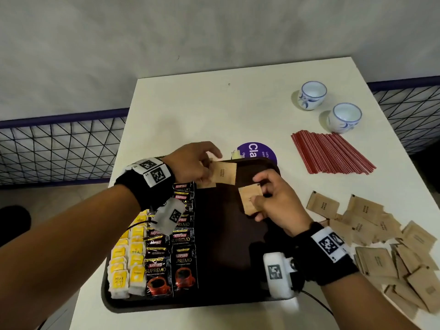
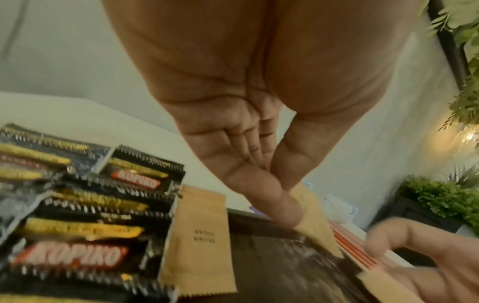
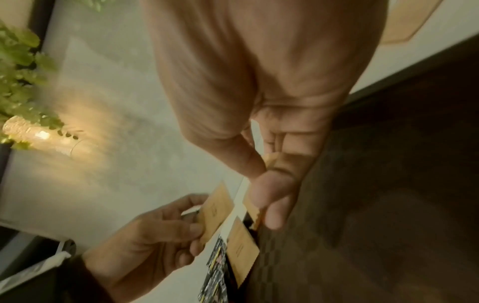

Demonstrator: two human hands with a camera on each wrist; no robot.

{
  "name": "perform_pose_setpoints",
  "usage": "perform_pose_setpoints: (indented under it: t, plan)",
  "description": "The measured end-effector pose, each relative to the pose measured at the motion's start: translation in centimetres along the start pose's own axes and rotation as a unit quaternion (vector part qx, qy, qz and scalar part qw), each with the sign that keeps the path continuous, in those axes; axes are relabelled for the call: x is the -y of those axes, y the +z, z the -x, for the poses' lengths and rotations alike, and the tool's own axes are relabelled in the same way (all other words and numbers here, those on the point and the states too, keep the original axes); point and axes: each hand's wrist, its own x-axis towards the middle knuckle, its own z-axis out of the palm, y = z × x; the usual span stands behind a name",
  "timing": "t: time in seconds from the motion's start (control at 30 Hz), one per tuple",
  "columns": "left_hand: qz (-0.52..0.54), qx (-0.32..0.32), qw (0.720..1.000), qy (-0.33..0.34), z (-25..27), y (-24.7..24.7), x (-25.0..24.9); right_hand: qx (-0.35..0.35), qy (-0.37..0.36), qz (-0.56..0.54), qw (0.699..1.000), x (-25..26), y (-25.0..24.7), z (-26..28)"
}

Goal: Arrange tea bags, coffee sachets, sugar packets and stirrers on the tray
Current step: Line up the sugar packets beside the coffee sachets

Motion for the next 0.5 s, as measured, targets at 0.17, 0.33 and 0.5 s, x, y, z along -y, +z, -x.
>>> perform_pose_setpoints:
  t: [0.17, 0.33, 0.5]
  plan:
    - [0.084, 0.077, 0.993, 0.026, 0.4, 2.0, -0.2, 0.002, 0.005, -0.053, 0.999, 1.0, 2.0, -1.4]
    - [0.133, 0.055, 0.989, 0.026, 0.5, 2.4, -0.2, 0.030, 0.018, -0.154, 0.987, 1.5, 2.1, -1.4]
    - [0.077, 0.060, 0.994, 0.044, 0.8, 2.4, 0.2, 0.007, -0.005, -0.109, 0.994, 1.4, 2.6, -2.1]
